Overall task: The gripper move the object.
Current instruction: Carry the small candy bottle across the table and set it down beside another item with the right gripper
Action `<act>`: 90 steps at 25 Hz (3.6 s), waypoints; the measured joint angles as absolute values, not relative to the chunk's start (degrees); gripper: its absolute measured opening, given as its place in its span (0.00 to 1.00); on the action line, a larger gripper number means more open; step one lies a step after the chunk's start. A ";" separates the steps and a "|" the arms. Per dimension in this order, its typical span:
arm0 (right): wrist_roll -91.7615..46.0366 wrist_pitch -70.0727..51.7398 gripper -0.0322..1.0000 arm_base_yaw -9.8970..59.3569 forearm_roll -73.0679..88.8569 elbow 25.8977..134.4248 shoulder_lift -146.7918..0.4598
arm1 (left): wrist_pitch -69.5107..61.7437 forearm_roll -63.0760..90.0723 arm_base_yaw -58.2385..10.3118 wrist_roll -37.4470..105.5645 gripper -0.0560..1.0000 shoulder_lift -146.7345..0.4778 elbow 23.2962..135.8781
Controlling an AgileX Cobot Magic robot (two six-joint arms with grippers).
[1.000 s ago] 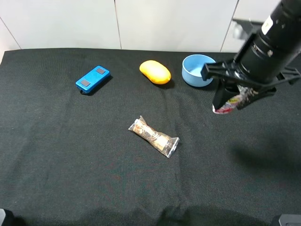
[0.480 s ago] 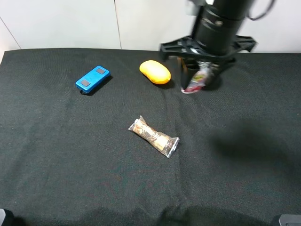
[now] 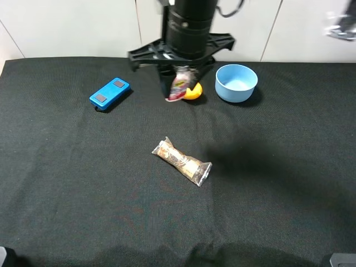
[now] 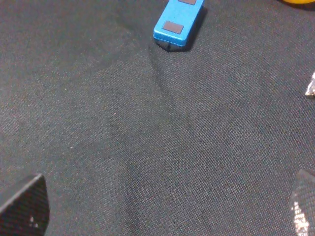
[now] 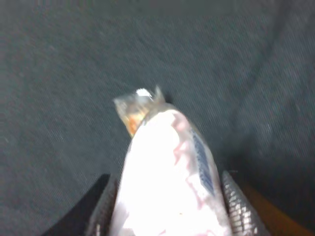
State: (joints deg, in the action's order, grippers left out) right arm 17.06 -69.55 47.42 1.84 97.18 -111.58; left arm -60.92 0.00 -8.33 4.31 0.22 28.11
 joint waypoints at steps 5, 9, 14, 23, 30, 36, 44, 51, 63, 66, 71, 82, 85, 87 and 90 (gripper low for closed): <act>16.01 -69.56 0.36 48.77 1.67 102.97 -116.38 | -60.92 0.00 -8.33 4.31 0.97 0.22 28.11; 15.40 -69.56 0.36 49.03 2.03 107.10 -119.85 | -60.92 0.00 -8.33 4.31 0.97 0.22 28.11; 13.67 -69.61 0.36 49.03 2.51 112.15 -124.32 | -60.92 0.00 -8.33 4.31 0.97 0.22 28.11; 12.58 -69.81 0.36 49.03 2.99 121.35 -132.14 | -60.92 0.00 -8.33 4.31 0.97 0.22 28.11; 12.53 -66.61 0.36 49.03 2.99 125.10 -136.64 | -60.92 0.00 -8.33 4.31 0.97 0.22 28.11; 12.53 -60.27 0.36 49.03 2.99 125.17 -138.69 | -60.92 0.00 -8.33 4.31 0.97 0.22 28.11; 12.53 -55.51 0.36 48.15 3.39 125.17 -141.65 | -60.92 0.00 -8.33 4.31 0.97 0.22 28.11; 12.53 -53.42 0.36 46.92 3.57 125.17 -143.16 | -60.92 0.00 -8.33 4.31 0.97 0.22 28.11; 12.53 -51.46 0.36 45.82 3.75 125.21 -146.18 | -60.92 0.00 -8.33 4.31 0.97 0.22 28.11; 12.53 -51.36 0.36 45.82 4.00 125.21 -146.39 | -60.92 0.00 -8.33 4.31 0.97 0.22 28.11; 12.53 -51.20 0.36 45.82 4.00 125.21 -146.46 | -60.92 0.00 -8.33 4.31 0.97 0.22 28.11; 12.53 -51.19 0.36 45.82 4.00 125.21 -146.46 | -60.92 0.00 -8.33 4.31 0.97 0.22 28.11; 12.53 -51.14 0.44 45.82 4.00 125.21 -146.46 | -60.92 0.00 -8.33 4.31 0.97 0.22 28.11; 12.53 -51.12 0.52 45.82 4.00 125.21 -146.46 | -60.92 0.00 -8.33 4.31 0.97 0.22 28.11; 12.53 -51.12 0.64 45.82 4.00 125.21 -146.46 | -60.92 0.00 -8.33 4.31 0.97 0.22 28.11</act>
